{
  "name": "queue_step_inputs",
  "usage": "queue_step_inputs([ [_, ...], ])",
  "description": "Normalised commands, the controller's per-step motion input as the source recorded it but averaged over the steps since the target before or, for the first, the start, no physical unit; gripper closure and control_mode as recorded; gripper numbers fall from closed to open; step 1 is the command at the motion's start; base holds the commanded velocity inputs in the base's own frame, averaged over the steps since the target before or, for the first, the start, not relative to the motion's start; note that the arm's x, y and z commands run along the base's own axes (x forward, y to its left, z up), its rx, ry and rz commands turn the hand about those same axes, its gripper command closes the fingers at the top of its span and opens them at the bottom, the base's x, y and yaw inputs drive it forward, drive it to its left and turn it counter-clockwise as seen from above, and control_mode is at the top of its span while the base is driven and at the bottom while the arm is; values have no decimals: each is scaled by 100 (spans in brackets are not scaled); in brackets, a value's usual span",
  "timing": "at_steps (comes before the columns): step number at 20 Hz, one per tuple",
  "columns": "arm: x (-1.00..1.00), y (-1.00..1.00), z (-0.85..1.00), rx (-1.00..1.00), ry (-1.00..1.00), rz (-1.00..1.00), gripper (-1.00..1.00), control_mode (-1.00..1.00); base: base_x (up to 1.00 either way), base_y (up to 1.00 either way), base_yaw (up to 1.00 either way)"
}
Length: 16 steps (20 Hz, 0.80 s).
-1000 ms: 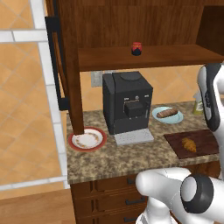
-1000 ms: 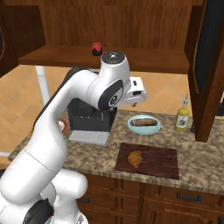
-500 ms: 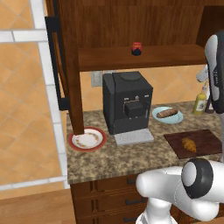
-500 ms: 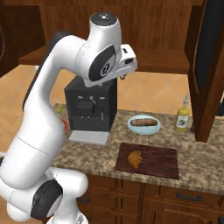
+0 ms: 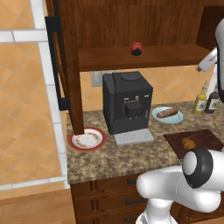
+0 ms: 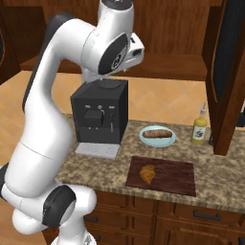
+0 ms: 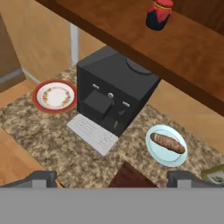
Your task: From the different types of pastries on the counter, select a croissant and place it on the cutting board. Then retrieve a jar of jam from the cabinet and place it alongside the croissant on the cutting board.
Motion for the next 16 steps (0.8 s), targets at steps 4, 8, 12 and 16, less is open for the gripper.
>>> queue_step_inputs([
  [4, 9, 36, 0, 11, -35, 14, -100, -100, 0, 0, 0],
  [8, 67, 51, 17, 2, -11, 15, -100, -100, 0, 0, 0],
  [12, 99, 41, 1, 3, 21, 8, -100, -100, 0, 0, 0],
  [16, 82, 19, 13, 10, 8, 0, -100, -100, 0, 0, 0],
])
